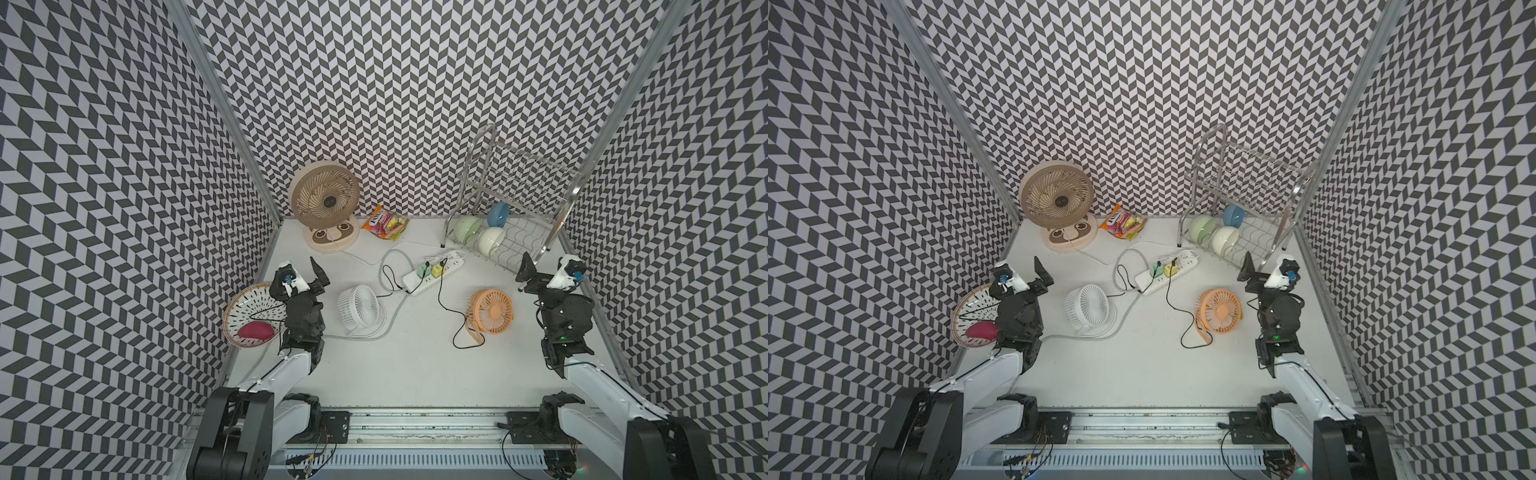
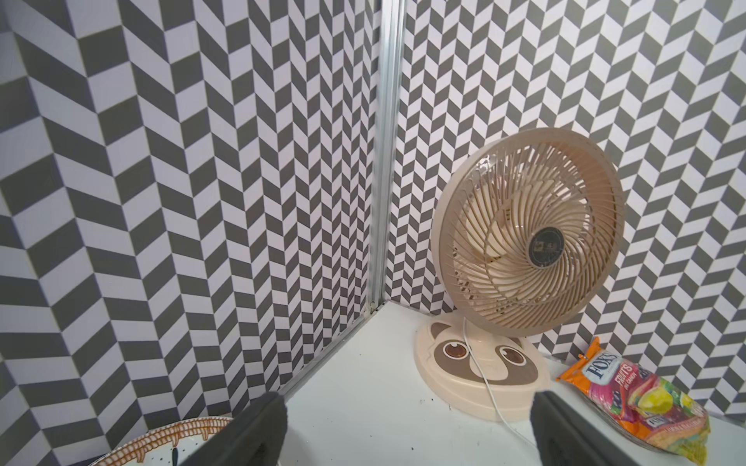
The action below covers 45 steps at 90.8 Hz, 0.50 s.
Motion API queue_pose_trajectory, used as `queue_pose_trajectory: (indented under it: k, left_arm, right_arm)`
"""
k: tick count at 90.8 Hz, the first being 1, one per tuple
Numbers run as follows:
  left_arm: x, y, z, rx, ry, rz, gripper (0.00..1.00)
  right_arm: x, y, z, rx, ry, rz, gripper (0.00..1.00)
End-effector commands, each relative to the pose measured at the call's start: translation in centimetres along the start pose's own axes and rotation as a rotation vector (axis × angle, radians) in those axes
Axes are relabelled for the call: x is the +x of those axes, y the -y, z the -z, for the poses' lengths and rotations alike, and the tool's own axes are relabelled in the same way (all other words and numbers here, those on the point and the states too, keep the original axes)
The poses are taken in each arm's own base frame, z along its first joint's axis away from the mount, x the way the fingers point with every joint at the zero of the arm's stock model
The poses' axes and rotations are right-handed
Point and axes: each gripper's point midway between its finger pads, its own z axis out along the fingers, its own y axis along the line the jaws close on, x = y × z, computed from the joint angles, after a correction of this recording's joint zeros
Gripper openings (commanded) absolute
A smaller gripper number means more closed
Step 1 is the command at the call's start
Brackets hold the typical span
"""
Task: Unplug the desk fan from the power strip
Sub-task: Move the fan to the center of the board.
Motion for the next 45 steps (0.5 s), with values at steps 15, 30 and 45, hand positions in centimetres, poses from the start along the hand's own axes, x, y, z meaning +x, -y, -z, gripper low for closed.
queue_pose_trajectory:
  k: [15,30,45]
  left_arm:
    - [-2.4,2.6,-0.5,0.102,-0.163,0.188,1.00]
    - [-3.1,7.8,0.4,0.369,-0.248,0.268,1.00]
    - [-2.8,14.0,2.5,0.596,-0.358,0.274,1.00]
  right_arm:
    - [0.7,-1.0,-0.2,0.022,-0.223,-0.231,1.00]
    - [2.6,-4.8,-0.6,-0.117,-0.450,-0.273,1.00]
    - [4.8,-8.3,-0.6,-0.183,-0.618,-0.217,1.00]
